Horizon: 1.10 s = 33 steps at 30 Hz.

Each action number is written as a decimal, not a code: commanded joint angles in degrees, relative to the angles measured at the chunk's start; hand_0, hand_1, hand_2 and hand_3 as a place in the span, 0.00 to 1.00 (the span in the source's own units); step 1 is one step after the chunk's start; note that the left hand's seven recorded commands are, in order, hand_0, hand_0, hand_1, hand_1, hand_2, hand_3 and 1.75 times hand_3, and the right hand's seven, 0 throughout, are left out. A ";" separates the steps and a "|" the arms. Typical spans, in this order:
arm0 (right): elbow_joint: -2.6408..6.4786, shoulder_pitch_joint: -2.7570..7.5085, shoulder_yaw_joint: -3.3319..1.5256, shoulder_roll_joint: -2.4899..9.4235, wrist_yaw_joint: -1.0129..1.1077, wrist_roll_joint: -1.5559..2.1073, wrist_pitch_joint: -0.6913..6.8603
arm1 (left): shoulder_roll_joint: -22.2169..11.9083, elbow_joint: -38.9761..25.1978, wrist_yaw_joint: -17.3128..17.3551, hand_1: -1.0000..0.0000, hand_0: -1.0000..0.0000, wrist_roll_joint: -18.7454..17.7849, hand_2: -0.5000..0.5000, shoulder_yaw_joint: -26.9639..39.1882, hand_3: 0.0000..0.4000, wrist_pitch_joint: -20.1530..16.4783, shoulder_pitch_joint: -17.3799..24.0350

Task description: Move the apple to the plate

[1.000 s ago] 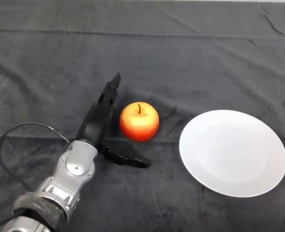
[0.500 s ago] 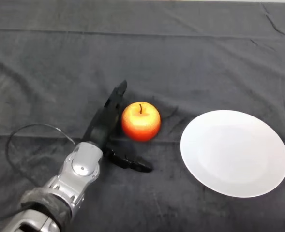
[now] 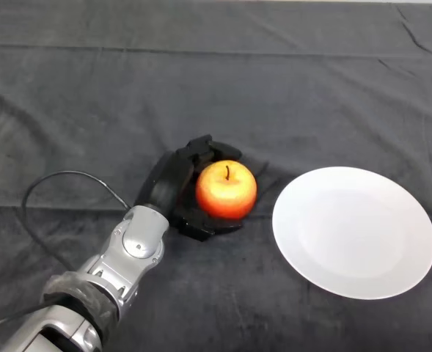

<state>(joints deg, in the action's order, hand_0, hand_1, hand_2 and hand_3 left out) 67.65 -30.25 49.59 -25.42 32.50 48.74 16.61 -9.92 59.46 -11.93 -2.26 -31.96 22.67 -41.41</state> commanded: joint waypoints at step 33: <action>0.07 -0.31 0.82 -0.02 -0.17 1.09 0.21 | -1.27 -36.74 -7.47 0.00 0.00 10.59 0.50 -18.87 1.00 -15.86 0.97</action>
<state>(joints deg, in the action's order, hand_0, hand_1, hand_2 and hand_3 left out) 67.65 -30.25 49.59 -25.42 32.50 48.74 16.61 -10.83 21.74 -18.67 7.38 -50.21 6.18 -41.07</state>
